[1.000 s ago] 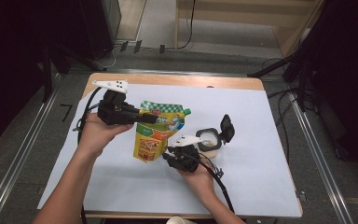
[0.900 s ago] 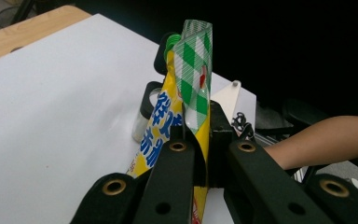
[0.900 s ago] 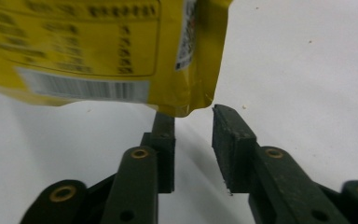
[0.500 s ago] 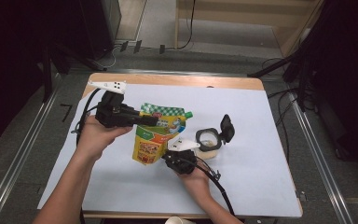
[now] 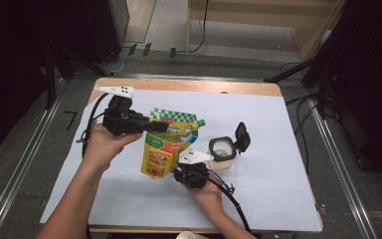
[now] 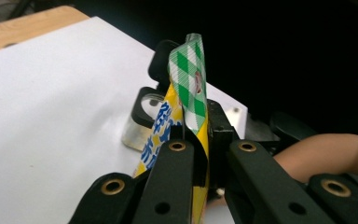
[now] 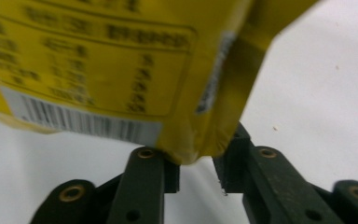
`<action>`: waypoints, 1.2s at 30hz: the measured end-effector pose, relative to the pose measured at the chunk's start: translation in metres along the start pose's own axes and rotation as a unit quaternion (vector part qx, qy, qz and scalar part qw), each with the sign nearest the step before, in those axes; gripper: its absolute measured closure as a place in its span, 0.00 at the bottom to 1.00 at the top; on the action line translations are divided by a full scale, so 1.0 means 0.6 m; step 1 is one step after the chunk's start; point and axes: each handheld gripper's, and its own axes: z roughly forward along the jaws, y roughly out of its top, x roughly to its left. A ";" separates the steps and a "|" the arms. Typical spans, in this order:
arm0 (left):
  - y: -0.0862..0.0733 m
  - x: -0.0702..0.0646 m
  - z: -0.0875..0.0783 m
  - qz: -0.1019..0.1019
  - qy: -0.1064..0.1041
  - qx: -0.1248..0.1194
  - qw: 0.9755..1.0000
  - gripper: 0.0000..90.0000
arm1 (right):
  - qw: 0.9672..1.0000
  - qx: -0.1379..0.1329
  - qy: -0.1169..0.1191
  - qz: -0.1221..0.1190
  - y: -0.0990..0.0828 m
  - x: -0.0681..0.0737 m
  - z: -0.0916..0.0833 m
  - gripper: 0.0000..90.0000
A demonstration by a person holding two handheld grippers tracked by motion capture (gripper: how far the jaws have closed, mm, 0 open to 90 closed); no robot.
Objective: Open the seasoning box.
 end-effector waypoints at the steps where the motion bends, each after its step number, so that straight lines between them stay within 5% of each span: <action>1: 0.000 0.000 0.000 0.000 0.000 0.000 1.000 1.00 | 1.000 0.000 0.000 0.000 0.000 0.000 0.000 0.82; 8: 0.001 -0.017 0.029 0.030 0.040 0.019 0.999 0.95 | 0.999 -0.013 -0.002 -0.047 0.006 0.025 -0.012 0.74; 15: -0.002 -0.018 0.042 0.035 0.039 0.014 0.999 0.91 | 0.999 -0.027 0.005 -0.043 0.013 0.030 -0.027 0.74; 17: -0.003 -0.018 0.047 0.042 0.046 0.012 0.998 0.84 | 0.999 -0.034 0.014 -0.039 0.016 0.033 -0.033 0.74; 26: -0.014 -0.020 0.064 0.066 0.047 -0.016 0.997 0.86 | 0.998 -0.038 0.037 -0.023 0.025 0.040 -0.046 0.73; 36: -0.018 -0.018 0.084 0.051 0.041 -0.013 0.998 0.86 | 0.998 -0.029 0.045 -0.018 0.025 0.050 -0.053 0.72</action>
